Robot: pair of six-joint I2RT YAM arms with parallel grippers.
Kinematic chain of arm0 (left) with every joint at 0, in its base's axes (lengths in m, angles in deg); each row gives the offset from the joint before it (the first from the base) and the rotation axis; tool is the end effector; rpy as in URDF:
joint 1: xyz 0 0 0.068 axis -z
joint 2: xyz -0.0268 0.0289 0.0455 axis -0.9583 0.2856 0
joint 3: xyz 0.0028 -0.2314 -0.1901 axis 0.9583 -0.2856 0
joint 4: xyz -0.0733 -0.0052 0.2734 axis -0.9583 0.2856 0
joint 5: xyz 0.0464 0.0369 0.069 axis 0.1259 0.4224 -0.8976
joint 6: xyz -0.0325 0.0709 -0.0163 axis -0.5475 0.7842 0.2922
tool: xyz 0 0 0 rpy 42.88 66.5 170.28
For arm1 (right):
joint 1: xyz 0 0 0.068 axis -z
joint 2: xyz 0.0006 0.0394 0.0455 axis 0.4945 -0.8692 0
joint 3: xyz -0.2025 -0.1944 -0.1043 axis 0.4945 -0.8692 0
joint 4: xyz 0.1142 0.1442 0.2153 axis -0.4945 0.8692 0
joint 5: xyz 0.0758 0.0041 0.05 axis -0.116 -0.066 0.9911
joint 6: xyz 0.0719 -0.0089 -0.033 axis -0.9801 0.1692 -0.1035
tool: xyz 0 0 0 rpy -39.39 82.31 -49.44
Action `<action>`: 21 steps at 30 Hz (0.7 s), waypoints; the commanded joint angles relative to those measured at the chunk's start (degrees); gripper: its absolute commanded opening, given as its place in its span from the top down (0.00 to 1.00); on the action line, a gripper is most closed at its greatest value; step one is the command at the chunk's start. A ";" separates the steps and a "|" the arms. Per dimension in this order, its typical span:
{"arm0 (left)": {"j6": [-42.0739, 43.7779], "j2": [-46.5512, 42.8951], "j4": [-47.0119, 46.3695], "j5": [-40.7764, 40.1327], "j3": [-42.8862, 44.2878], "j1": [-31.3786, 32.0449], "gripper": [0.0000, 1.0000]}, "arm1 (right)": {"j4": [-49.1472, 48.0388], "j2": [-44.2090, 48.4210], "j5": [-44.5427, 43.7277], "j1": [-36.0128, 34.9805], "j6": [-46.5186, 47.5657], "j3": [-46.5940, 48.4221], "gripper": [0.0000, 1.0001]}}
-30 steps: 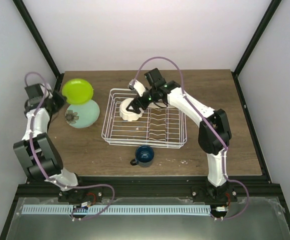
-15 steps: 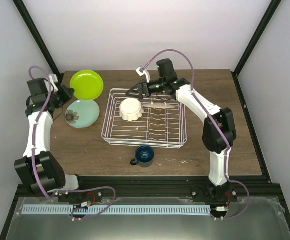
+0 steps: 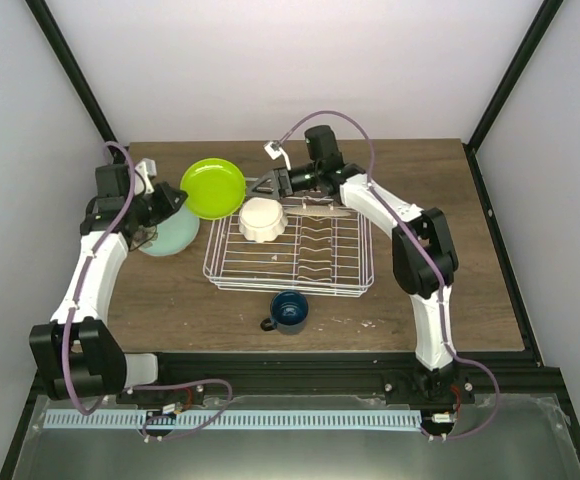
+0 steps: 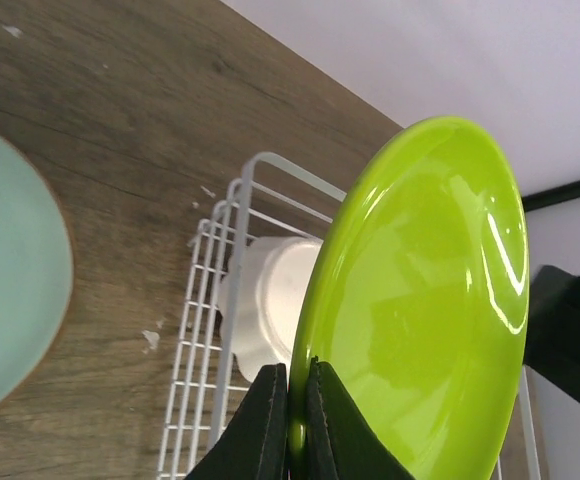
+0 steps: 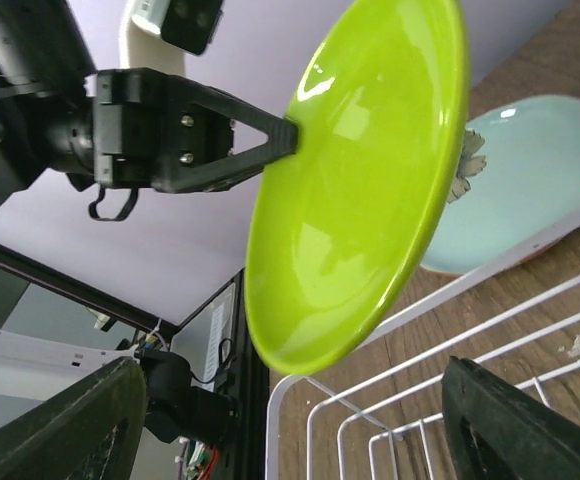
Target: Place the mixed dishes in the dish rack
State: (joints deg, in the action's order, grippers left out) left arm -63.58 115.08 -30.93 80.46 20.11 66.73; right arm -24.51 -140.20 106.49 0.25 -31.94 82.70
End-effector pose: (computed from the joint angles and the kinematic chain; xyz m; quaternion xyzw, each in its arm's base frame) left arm 0.3226 0.0012 0.3151 -0.1337 0.8617 -0.3179 0.3722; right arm 0.4275 0.3134 0.2967 -0.3401 0.6833 0.6153 0.1973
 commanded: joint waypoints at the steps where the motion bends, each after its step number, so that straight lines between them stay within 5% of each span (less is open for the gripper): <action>1: -1.66 -0.55 -1.57 0.12 0.35 3.44 1.00 | 0.57 -2.21 0.15 -1.00 -1.12 2.78 0.19; 10: -2.36 2.25 -3.07 1.18 1.43 7.04 1.00 | 3.55 -5.50 -2.00 -2.42 1.12 8.37 0.34; 15: -2.78 3.21 -4.41 2.10 1.02 7.36 1.00 | 3.42 -4.88 -2.09 -2.51 2.75 8.71 0.65; 21: -3.00 4.13 -5.52 2.78 1.10 7.56 0.96 | 4.84 -4.88 -1.76 -2.52 3.71 8.95 0.83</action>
State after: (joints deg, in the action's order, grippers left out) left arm -64.69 117.77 -34.05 82.45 20.09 73.96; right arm -19.53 -145.73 101.44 -1.10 -31.24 88.80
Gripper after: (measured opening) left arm 0.039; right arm 0.207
